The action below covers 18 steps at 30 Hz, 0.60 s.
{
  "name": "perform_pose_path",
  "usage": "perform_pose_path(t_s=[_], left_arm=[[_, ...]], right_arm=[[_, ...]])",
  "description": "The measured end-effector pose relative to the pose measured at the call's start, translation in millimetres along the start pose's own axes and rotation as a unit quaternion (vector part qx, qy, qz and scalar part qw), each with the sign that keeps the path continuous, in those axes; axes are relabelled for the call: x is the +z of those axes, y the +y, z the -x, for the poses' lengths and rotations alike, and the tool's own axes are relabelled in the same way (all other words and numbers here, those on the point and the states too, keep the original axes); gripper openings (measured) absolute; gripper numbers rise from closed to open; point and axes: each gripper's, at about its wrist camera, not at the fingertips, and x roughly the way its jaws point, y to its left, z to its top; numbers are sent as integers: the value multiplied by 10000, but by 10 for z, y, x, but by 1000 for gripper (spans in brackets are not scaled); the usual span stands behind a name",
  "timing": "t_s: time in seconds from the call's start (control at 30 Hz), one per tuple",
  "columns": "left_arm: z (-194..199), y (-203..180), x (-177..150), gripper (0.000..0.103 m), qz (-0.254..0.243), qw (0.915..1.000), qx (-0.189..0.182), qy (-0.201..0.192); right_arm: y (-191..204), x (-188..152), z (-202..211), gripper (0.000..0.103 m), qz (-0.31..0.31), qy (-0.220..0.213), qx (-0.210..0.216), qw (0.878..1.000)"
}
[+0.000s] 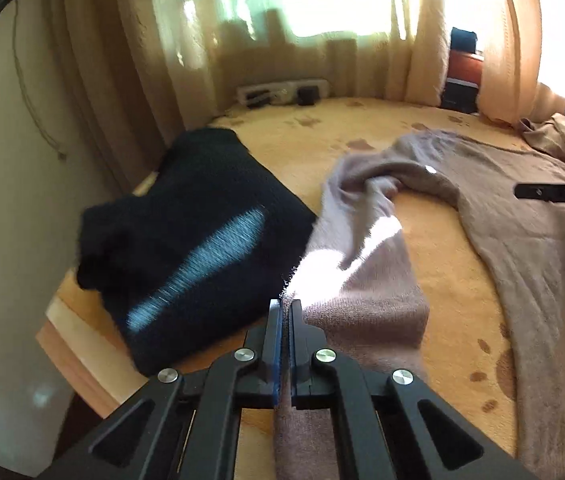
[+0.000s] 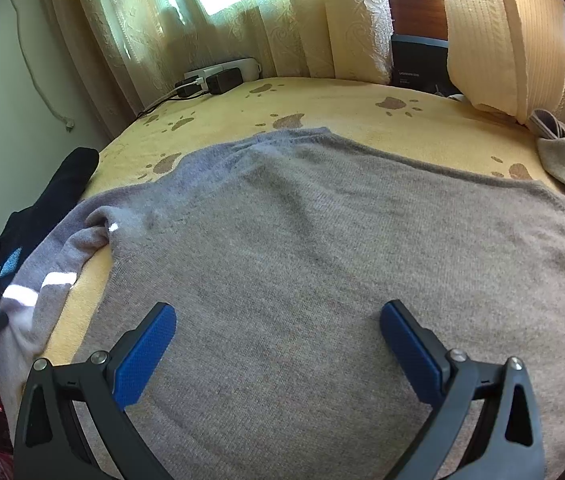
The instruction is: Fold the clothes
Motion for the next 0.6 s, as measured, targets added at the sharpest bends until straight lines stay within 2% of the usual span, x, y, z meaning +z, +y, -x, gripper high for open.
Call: perform_pose_path(t_s=[0.1,0.17,0.43,0.6], left_arm=[[69,257,205,3,64,9993,317,-162],[25,389,297,3,31,9991,411,-90],[-506,750,403,3,-235,9954,656,661],[-397,788,537,3,-446,9942,859,472]], right_arm=[[0,2,1,102,2,4,-5,10000],[1,4,2,102,6,7,-8,10000],[2,3,-1,102,38,27,-30,10000],[4,4,-2,102,37,28,-31,10000]])
